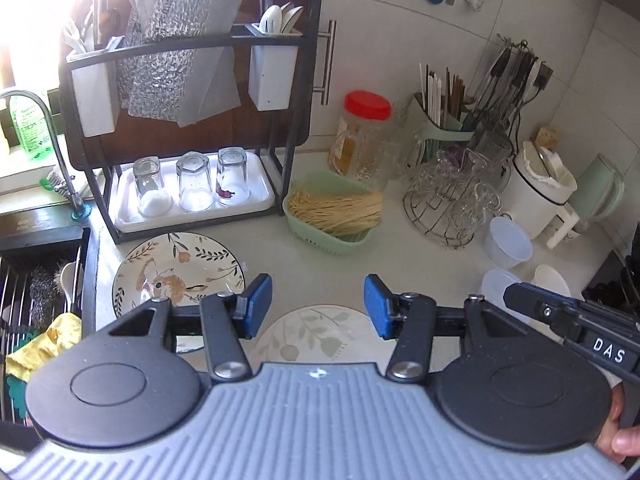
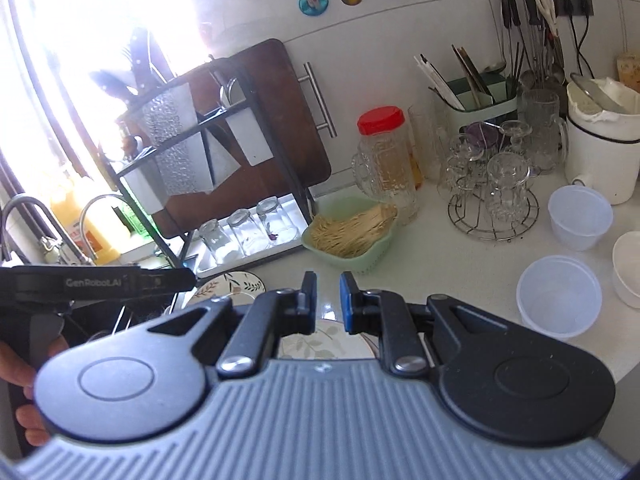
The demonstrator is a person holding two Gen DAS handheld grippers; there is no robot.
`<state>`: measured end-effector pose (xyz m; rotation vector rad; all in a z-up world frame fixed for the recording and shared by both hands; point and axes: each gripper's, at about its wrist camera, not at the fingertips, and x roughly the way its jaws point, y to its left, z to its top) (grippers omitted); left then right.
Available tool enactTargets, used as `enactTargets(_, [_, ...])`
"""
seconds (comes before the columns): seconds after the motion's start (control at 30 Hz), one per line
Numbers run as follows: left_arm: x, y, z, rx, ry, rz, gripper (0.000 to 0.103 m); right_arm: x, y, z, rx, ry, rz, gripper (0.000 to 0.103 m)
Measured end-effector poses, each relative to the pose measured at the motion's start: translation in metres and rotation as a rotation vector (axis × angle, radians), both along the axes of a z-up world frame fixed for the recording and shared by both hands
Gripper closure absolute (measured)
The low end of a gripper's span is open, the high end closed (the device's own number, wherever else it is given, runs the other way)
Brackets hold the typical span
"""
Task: Organize plates and bowls
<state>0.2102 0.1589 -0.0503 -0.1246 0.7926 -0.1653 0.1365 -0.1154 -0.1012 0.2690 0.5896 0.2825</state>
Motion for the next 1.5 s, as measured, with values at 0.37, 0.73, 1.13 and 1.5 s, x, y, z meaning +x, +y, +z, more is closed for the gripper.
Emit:
enactTargets(0.37, [-0.013, -0.015, -0.011, -0.002, 0.047, 0.051, 0.047, -0.003, -0.017, -0.005, -0.010, 0.028, 0.031, 0.087])
enactTargets(0.73, [-0.026, -0.037, -0.014, 0.002, 0.038, 0.156, 0.047, 0.000, -0.032, -0.014, -0.040, 0.042, 0.151, 0.087])
enactTargets(1.13, [-0.038, -0.053, -0.017, 0.023, 0.072, 0.258, 0.047, 0.010, -0.038, -0.024, -0.064, 0.071, 0.289, 0.087])
enactTargets(1.5, [-0.014, -0.026, -0.024, 0.098, 0.102, 0.194, 0.037, 0.029, -0.002, -0.023, -0.067, 0.063, 0.308, 0.087])
